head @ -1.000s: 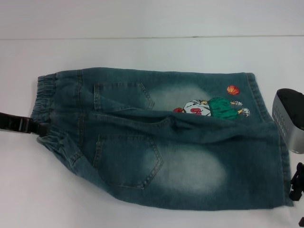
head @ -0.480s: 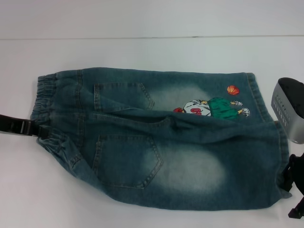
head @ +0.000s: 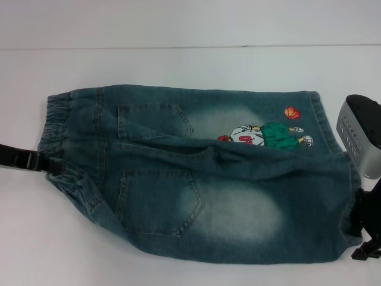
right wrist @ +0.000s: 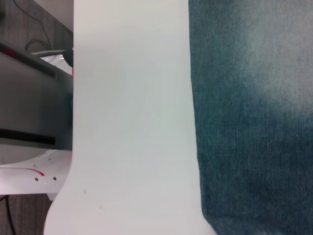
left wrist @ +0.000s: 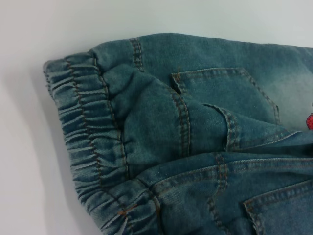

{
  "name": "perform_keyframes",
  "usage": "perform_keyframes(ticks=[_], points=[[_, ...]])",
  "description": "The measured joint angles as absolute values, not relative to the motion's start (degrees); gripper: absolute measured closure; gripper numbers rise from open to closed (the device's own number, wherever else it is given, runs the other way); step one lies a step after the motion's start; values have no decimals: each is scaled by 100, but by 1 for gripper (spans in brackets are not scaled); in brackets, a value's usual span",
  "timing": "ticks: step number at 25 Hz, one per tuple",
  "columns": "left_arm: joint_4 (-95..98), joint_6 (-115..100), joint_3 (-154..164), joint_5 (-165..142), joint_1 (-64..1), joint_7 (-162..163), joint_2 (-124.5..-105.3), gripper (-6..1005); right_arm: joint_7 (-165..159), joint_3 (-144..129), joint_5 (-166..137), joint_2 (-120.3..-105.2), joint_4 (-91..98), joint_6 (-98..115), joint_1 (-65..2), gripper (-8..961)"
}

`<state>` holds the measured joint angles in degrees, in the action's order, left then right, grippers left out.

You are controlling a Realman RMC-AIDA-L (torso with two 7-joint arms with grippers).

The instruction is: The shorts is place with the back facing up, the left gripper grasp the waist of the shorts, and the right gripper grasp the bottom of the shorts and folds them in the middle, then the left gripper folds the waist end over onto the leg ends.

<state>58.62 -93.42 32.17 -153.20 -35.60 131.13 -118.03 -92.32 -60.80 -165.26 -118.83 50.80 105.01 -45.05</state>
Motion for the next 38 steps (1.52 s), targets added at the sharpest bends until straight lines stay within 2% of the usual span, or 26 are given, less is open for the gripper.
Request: perform_keyframes(ticks=[1,6,8,14,20,25,31,35,38], points=[[5862,-9342,3217,-15320,-3560,13113,-11804,970,-9229,-6079,-16517,-11883,5080,10499,-4505,294],[5862,-9342,3217,-15320,-3560,13113,-11810,970,-9227,-6083,-16514,-11883,5080,10478,-4496,517],[5862,-9342,3217,-15319,-3560,13113,-11812,970,-9227,-6085,-16515,-11882,5080,10475,-4491,749],[5862,-9343,3217,-15316,-3560,13113,-11813,971,-9174,-6048,-16510,-11852,5080,10468,-4472,906],[5879,-9420,3174,-15129,-3560,13118,-11811,970,-8817,-5325,-16512,-11766,5080,10489,-4447,906],[5895,-9342,3037,-14773,-3476,13100,-11803,971,-7846,-3819,-16230,-11571,4980,10567,-4277,907],[5891,-9224,2841,-14255,-3355,13052,-11829,971,-7205,-2916,-14315,-11320,4525,9949,-3591,907],[5822,-8821,2801,-13716,-3179,12982,-11880,970,-6874,-2810,-13253,-11287,4050,9310,-3192,907],[5628,-8308,2819,-13250,-3016,12707,-11960,970,-6751,-2608,-12544,-11339,3647,8818,-3003,906]])
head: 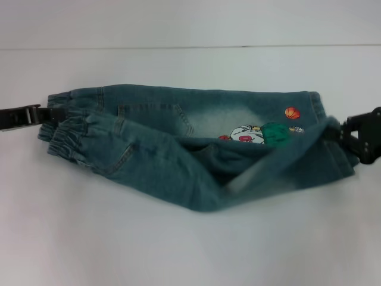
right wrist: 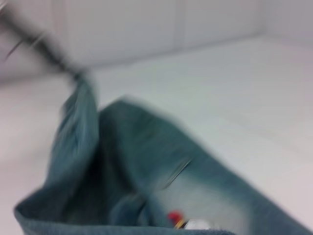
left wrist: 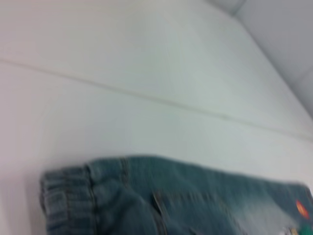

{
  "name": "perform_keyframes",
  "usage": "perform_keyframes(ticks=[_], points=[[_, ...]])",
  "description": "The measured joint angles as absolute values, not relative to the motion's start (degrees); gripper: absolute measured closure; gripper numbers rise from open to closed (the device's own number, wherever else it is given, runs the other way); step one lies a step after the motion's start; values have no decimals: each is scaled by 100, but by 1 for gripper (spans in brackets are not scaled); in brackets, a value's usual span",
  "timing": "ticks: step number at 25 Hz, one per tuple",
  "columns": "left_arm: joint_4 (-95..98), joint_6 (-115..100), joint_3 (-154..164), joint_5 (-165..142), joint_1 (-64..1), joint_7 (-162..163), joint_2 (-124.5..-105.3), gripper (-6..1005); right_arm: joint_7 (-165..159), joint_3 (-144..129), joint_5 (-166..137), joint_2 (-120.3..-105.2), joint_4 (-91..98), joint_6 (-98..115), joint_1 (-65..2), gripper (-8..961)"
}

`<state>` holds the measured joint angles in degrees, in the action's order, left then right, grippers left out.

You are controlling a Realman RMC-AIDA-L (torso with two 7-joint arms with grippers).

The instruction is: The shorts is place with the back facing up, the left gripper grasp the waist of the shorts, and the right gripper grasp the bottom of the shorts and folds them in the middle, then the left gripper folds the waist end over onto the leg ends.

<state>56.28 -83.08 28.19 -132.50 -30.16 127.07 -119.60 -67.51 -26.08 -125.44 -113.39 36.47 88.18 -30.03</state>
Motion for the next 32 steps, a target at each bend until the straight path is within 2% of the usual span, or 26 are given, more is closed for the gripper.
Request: perform_keyframes(ticks=[4,7,12,22,32], points=[[5446,-7834,2803,-13019,-2878,12201,-12141,970,-6245,-2462,-11879,-11485,3100,8311,-2853,906],[5444,-7526,2799,-12824,-2777,11915,-12263,970,-5920,-2390,-11519,-11661,2971,8013,-2796,906],[5413,-7109,2799,-12481,-2641,11484,-12376,970,-5463,-2312,-10935,-11858,2911,7803,-2759,906],[4970,-6523,2773,-11384,-2481,10678,-12382,971,-5102,-2325,-10277,-11921,2435,6514,-2964,907],[4634,-5853,2843,-11337,-2729,10362,-12382,971,-4506,-2305,-10046,-11952,1980,5648,-3233,906]])
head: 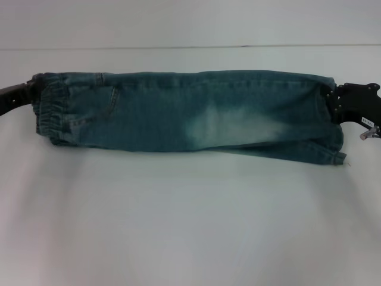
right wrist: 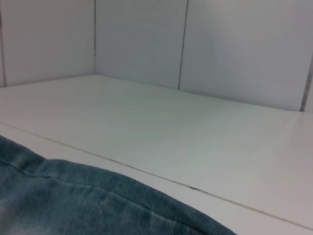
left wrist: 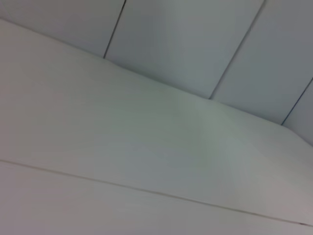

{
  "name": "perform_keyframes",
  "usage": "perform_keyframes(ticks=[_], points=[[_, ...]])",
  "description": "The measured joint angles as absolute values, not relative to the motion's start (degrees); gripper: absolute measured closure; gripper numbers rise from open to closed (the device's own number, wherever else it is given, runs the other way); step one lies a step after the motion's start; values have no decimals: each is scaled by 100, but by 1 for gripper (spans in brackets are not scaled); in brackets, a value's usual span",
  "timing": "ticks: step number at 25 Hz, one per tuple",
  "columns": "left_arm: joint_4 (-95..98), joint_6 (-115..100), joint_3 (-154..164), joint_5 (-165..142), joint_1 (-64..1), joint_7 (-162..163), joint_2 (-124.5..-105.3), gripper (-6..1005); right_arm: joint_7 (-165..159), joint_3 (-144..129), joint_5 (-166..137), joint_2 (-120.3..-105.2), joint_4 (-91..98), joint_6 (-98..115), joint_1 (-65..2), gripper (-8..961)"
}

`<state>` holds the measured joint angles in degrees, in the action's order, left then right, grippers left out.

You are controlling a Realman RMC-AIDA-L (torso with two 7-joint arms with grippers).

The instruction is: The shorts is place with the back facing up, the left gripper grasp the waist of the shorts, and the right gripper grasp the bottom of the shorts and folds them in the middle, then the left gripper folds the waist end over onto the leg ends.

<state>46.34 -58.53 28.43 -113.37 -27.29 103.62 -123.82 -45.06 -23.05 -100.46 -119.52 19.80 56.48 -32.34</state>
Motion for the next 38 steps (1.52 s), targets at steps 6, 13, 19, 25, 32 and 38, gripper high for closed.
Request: perform_keyframes(ticks=[6,13,19,25,32,38], points=[[4535,-5510,2958,-11301,-2875,10167,-12382,967,-4341,-2324,-9951,-11968,1874,5410,-3311,887],[4381,-4681,3448,-11347,-2947,10132,-12370,959,-4171,-2323,-9914,-11971,1721,5054,-3407,861],[4290,-4331,3604,-11465,-2992,10142,-12356,951,-4161,-2310,-9914,-11971,1707,5011,-3411,839],[4280,-4306,3705,-11572,-3019,10163,-12349,944,-4142,-2313,-9914,-11970,1705,4996,-3424,817],[4276,-4352,3794,-11617,-3030,10226,-12350,935,-4098,-2366,-9919,-11987,1616,4609,-3576,791],[4271,-4360,3891,-11725,-3050,10328,-12364,928,-4093,-2391,-9924,-11997,1560,4587,-3603,768]])
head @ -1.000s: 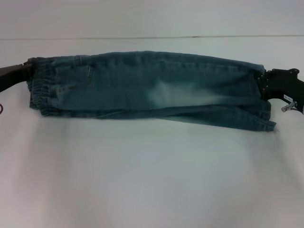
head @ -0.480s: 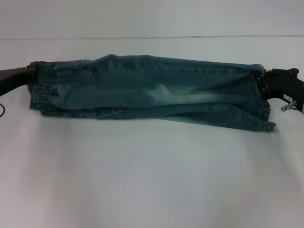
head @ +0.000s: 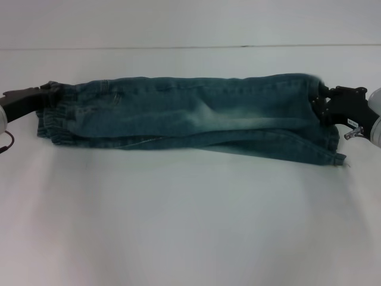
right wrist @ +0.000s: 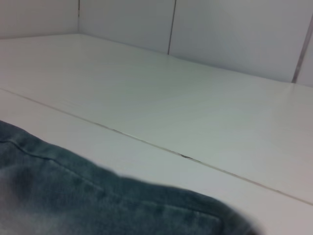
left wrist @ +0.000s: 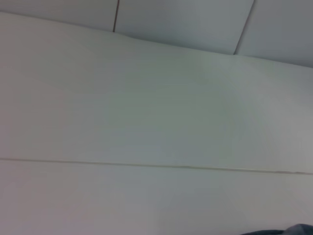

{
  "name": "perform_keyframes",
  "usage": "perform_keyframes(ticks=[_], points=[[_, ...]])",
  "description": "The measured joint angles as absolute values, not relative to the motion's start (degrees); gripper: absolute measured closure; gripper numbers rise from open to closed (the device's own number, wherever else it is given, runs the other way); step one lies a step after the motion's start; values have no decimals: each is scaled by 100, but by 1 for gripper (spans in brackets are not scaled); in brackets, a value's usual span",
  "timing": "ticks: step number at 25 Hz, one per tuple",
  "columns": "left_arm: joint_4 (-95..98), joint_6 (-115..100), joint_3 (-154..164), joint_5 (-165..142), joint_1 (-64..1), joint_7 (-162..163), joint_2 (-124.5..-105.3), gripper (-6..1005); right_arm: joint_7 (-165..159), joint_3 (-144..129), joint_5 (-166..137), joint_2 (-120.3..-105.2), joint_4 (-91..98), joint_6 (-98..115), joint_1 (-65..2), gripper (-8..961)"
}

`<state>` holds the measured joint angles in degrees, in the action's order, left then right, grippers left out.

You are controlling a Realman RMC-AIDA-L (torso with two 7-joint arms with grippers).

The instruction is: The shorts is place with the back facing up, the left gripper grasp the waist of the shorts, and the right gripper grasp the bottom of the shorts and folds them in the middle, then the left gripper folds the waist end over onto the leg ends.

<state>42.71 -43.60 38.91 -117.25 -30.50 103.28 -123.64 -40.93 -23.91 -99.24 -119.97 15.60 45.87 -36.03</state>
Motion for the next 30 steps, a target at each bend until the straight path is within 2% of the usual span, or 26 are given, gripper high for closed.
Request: perform_keyframes(ticks=[6,11,17,22,25,30], points=[[4290,-4390,3896,-11726,-3041,10335,-12372,717,-4087,-2386,-9921,-11992,1574,4587,-3584,746],[4441,-4550,3856,-11681,-2966,10336,-12385,518,-4091,-2336,-9914,-11986,1604,4634,-3551,519],[4830,-4993,3764,-11648,-2731,10354,-12384,283,-4145,-2307,-9798,-11960,1615,4868,-3504,297],[5047,-5358,3704,-11610,-2529,10366,-12370,174,-4363,-2350,-9682,-11944,1745,5156,-3435,71],[5136,-5586,3667,-11684,-2430,10290,-12356,108,-4744,-2397,-9715,-11934,1944,5569,-3321,40],[5322,-5975,3658,-12192,-2301,10184,-12343,108,-5857,-3044,-9744,-11807,2558,6607,-2980,9]])
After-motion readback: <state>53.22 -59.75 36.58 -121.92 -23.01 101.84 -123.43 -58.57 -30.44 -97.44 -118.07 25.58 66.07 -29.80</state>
